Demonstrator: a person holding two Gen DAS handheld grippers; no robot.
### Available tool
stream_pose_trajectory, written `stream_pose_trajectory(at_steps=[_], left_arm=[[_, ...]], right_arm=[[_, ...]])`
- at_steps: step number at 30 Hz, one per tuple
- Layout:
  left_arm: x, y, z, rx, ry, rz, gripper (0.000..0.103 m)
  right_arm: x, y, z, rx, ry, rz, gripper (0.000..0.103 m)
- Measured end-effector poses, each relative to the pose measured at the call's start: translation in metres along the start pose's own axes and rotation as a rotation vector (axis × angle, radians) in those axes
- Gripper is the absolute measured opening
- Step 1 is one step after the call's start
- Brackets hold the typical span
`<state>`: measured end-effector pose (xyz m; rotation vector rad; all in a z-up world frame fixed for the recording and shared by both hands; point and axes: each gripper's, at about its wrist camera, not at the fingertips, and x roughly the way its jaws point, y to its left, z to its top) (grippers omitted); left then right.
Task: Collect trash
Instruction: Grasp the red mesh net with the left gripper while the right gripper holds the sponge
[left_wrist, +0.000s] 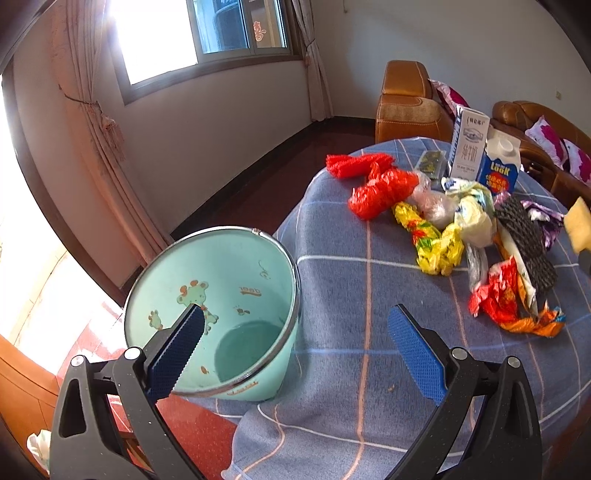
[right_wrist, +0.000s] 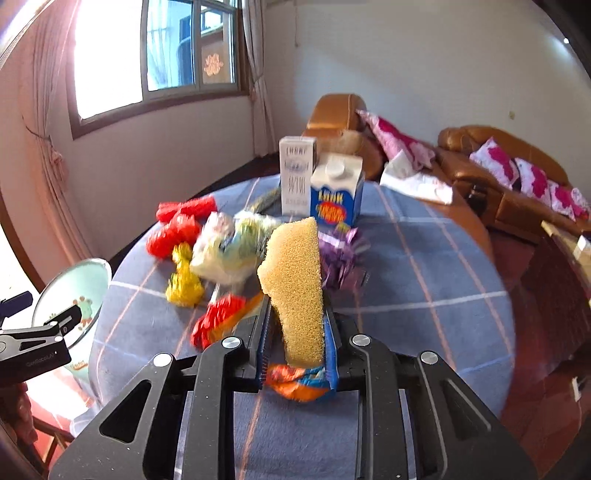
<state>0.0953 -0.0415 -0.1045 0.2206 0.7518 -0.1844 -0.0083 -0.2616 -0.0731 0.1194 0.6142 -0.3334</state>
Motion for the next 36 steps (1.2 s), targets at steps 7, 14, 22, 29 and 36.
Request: stream_pose_trajectory(at_steps=[7,14,22,29,36], left_arm=[[0.015,0.005,0.048,0.027,-0.042,-0.029,0.097],[0.062,-0.002,0.115,0.132,-0.088,-0.074,0.097],[0.133,-0.025,0.166,0.221,-0.042,-0.091,0.097],[0.183,-0.055,0.178,0.329,0.024,-0.135,0.097],[0.208,-0.075,0.169,0.398,0.083,-0.164,0.073]], right_arm=[[0.024,-0.006,0.039,-0.022,-0.026,-0.035,0.025],[0.06,-0.002,0.06,-0.056,0.006,-0.011,0.025],[0.111,-0.006,0.077,-0.125,0.1,-0.015,0.025],[0.146,-0.007,0.087,-0.157,0.168,0.052,0.025],[0.176,-0.013,0.097,-0.196,0.241,0.086,0.025]])
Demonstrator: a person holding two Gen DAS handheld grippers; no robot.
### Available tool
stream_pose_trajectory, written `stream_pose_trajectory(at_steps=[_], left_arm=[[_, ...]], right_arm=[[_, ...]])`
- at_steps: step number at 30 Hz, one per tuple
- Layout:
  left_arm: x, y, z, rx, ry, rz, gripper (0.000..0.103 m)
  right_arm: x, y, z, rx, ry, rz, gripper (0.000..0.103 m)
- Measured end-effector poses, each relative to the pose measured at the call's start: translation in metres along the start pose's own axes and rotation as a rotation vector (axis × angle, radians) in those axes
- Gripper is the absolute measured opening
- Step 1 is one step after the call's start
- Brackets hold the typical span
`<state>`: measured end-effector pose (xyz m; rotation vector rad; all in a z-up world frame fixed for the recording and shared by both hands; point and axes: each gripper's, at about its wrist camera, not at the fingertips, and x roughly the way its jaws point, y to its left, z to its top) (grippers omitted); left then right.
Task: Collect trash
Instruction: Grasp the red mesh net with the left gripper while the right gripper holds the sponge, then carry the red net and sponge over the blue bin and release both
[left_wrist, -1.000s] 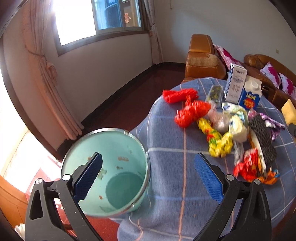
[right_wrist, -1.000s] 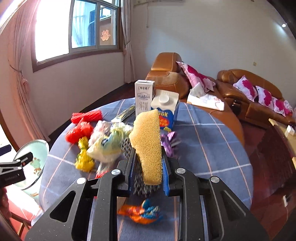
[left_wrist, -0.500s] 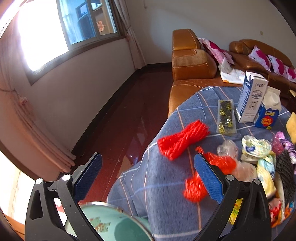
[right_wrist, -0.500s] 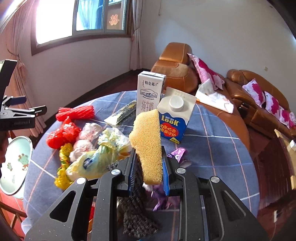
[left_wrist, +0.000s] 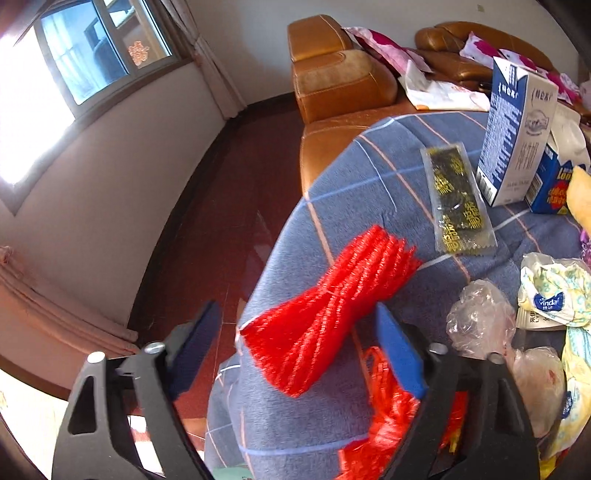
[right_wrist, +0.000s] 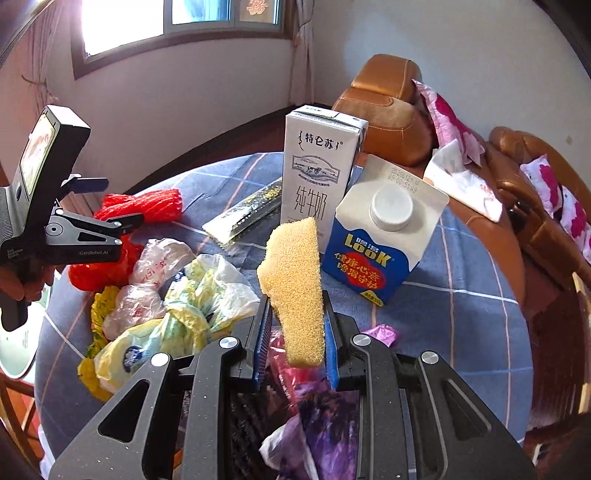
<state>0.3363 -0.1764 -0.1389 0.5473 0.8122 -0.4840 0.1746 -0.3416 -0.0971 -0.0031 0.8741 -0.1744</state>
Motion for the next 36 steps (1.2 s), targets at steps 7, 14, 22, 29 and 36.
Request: stream_pose_trajectory(at_steps=[7,14,22,29,36], left_arm=[[0.003,-0.012,0.001,0.013,0.009,-0.046,0.024],[-0.029,-0.019,0.007,0.027,-0.029,-0.027,0.022],[-0.081,-0.025,0.0,0.043,-0.047,-0.004,0.023],[-0.122,-0.029,-0.031,0.047,-0.052,0.004,0.023],[-0.153,-0.018,-0.078,0.004,-0.036,0.012,0.023]], right_arm=[[-0.005,-0.002,-0.005,0.004,-0.01,0.001,0.025],[-0.019,-0.012,-0.013,0.033,-0.02,-0.01,0.025],[-0.051,-0.011,-0.017,0.03,-0.068,-0.046,0.025],[-0.076,0.004,-0.026,0.019,-0.087,-0.039,0.025],[-0.097,0.036,-0.047,-0.001,-0.095,0.03,0.025]])
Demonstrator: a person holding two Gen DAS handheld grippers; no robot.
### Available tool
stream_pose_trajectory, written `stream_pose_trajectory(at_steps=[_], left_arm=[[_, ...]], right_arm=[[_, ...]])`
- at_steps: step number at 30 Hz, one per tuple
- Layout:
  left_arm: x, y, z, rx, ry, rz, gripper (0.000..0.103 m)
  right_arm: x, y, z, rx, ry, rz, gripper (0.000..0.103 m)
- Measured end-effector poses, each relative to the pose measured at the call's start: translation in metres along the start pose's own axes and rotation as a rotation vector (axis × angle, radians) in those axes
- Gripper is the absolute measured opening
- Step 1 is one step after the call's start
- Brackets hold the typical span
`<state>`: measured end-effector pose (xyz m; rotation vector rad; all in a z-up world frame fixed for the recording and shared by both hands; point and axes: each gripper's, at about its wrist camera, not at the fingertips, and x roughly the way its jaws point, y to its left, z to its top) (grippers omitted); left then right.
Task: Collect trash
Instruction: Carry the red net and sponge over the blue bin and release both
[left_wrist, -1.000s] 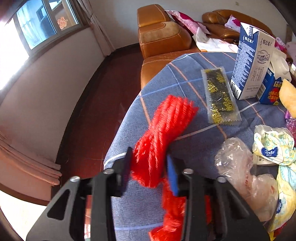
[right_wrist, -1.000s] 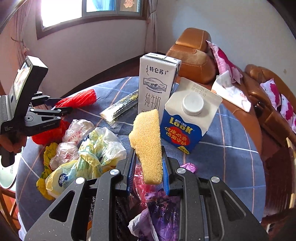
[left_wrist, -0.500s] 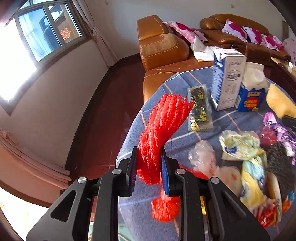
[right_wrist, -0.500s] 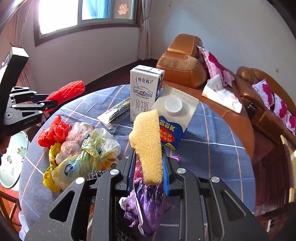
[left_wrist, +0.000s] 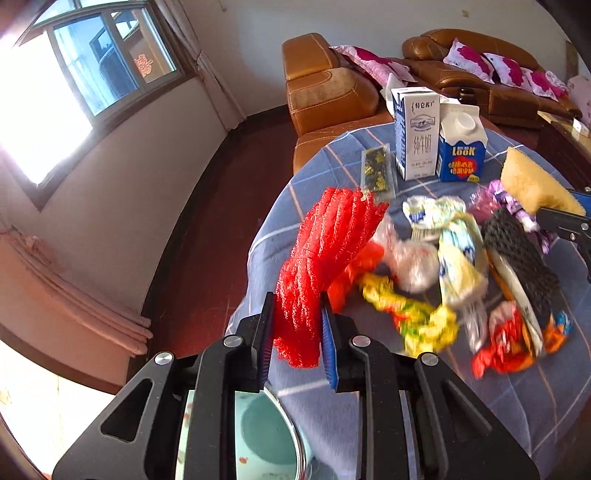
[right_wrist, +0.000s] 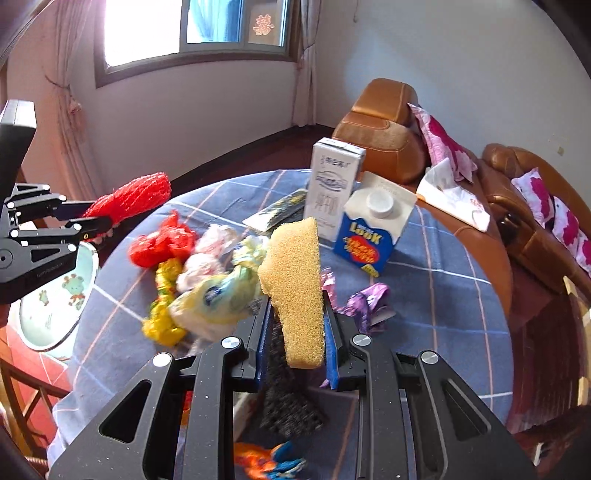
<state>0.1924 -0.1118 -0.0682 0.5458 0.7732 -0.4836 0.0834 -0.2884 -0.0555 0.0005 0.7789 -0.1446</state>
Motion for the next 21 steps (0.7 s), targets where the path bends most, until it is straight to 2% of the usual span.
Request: stream_pose_trajectory(at_steps=[6,10,14,21], left_arm=[[-0.023,0.025,-0.049,-0.073,0.021,0.003,0.023],[-0.038,0.047,-0.085,-0.144,0.033,0.033,0.023],[-0.043,0.068,-0.116,-0.22,0.058,0.089,0.023],[-0.036,0.1,-0.159,-0.35,0.126,0.173,0.023]], right_arm=[[-0.017,0.025,-0.008,0.019,-0.011,0.105,0.024],[-0.02,0.054,-0.008,0.016,-0.001,0.167,0.024],[-0.018,0.088,-0.007,-0.03,-0.009,0.195,0.024],[-0.001,0.147,-0.012,-0.053,0.038,0.298,0.024]])
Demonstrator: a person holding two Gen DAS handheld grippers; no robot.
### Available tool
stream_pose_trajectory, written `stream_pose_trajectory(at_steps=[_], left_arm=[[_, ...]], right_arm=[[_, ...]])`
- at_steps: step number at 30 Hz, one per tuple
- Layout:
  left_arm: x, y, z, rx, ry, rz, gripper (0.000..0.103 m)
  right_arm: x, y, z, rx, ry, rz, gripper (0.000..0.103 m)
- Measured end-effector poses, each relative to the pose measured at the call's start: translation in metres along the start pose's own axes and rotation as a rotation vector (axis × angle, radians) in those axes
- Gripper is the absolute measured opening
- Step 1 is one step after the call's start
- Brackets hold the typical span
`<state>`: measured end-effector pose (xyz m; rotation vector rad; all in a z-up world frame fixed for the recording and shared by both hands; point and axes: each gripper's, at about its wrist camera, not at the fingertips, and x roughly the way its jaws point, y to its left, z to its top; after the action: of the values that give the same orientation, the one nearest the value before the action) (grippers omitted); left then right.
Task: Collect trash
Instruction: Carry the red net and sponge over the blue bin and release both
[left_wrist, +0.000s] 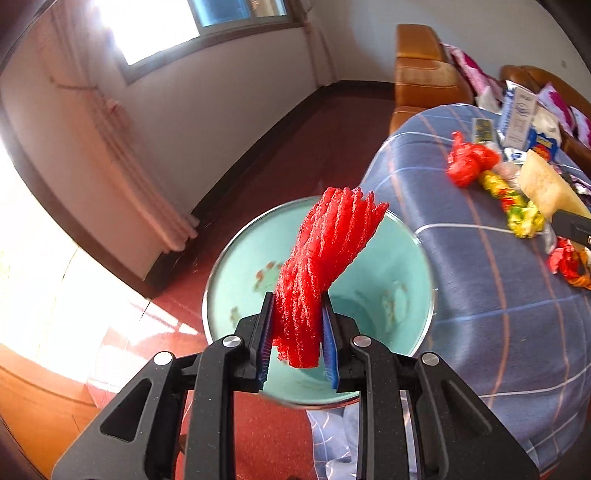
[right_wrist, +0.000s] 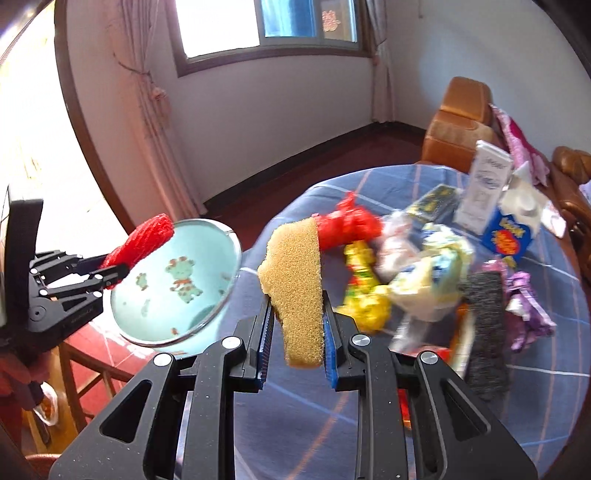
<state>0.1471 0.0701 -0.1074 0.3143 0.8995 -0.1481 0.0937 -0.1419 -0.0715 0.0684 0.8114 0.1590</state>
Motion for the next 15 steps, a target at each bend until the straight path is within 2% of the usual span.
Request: stream_pose_trajectory(at_steps=[3,10,15], left_arm=[[0.007,0.013,-0.008,-0.043,0.013,0.021,0.023],[0.025,0.023,-0.015,-0.072,0.04,0.083,0.024],[0.039,0.029,-0.023,-0.102,0.073,0.089,0.024]], right_arm=[[0.015,0.025,0.001,-0.011,0.014,0.037,0.024],[0.046,0.072,0.004,-0.088,0.014,0.02,0.024],[0.072,0.089,0.004,-0.104,0.048,0.019,0.024]])
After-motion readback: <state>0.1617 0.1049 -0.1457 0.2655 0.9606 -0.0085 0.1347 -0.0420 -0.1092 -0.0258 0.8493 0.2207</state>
